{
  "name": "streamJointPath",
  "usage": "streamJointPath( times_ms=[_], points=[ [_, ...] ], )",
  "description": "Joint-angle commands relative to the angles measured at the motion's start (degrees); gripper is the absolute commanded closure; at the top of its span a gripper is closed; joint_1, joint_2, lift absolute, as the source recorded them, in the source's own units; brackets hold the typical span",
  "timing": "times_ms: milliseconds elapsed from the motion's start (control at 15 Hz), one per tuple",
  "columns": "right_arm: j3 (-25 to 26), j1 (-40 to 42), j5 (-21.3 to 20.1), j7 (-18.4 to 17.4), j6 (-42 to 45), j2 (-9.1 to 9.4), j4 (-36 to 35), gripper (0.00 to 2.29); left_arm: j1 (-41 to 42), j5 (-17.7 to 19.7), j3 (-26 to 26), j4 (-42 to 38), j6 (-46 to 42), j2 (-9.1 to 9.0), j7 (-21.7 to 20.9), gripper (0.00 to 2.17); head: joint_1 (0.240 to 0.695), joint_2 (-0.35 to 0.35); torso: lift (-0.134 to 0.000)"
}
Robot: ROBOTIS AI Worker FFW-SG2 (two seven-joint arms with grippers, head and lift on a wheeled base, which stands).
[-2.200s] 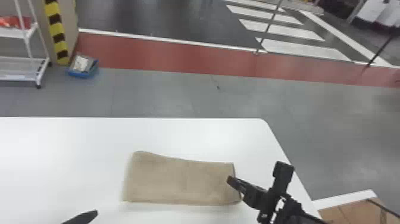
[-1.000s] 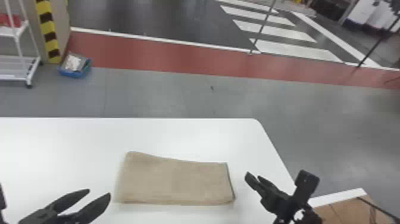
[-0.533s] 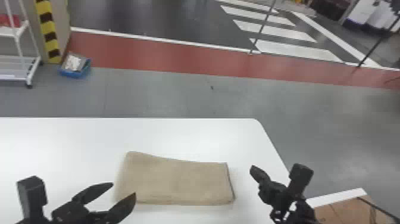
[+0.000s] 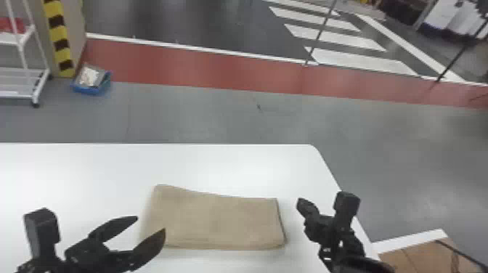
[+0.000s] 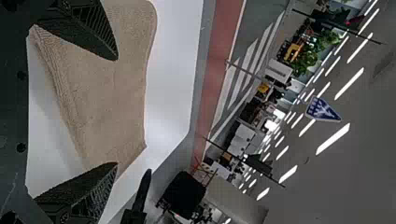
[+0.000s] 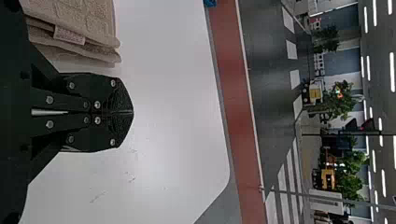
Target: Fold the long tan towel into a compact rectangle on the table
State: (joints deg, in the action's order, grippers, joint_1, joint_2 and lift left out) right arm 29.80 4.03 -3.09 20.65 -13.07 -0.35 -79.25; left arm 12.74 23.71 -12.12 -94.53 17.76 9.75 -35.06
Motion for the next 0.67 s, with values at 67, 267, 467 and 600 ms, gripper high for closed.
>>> streamJointPath(
  times_ms=[67,267,467,600],
  points=[
    [-0.62,-3.94,-4.29,0.00,-1.66,0.40,4.20,1.98,-0.61,0.37,0.69,0.57,-0.04,0.00,-0.18,0.08,0.695,-0.350,0.000],
    [-2.73,-6.05,-5.35,0.00,-4.29,0.00,7.36,1.98,-1.40,1.07,0.87,1.27,-0.22,0.00,-0.44,0.08,0.695,-0.350,0.000],
    [-3.35,-6.49,-5.79,0.00,-5.00,-0.09,7.98,1.98,-1.84,1.25,0.78,1.45,-0.22,0.00,-0.53,0.08,0.695,-0.350,0.000],
    [-5.11,-6.05,-5.70,0.27,-4.12,-0.09,7.98,1.98,-1.84,1.25,0.78,1.36,-0.22,0.00,-0.53,0.08,0.695,-0.350,0.000]
  ],
)
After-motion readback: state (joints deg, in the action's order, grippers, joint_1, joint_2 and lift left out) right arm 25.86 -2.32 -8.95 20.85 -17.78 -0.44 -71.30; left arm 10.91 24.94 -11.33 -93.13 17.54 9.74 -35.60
